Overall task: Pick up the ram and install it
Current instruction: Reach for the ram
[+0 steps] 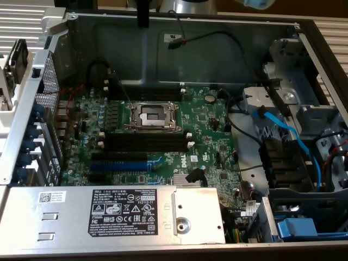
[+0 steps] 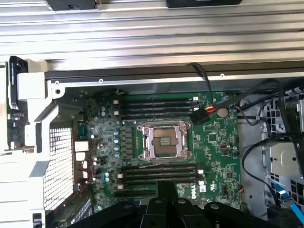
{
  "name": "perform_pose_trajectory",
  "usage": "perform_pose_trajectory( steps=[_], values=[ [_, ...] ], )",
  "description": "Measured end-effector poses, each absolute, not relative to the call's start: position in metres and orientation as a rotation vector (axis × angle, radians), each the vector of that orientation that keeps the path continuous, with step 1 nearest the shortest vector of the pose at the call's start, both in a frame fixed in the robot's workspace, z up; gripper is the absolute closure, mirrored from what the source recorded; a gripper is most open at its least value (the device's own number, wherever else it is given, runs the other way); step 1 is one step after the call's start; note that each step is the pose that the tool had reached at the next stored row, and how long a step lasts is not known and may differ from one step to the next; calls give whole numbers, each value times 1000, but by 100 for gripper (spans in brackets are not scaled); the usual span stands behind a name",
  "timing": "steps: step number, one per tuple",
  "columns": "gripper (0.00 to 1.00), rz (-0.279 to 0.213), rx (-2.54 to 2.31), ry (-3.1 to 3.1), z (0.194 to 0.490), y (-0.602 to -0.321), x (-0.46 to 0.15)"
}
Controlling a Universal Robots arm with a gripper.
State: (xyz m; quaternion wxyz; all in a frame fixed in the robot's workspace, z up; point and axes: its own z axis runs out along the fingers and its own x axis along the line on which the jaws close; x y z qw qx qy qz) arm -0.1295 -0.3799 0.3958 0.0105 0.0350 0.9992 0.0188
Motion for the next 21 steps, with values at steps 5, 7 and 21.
perform_pose_trajectory(
  steps=[5, 7, 21],
  values=[
    [90, 58, 109, 3118, 396, -376, -147],
    [90, 58, 109, 3118, 396, -375, -155],
    [90, 59, 109, 3116, 396, -374, -225]
  ],
)
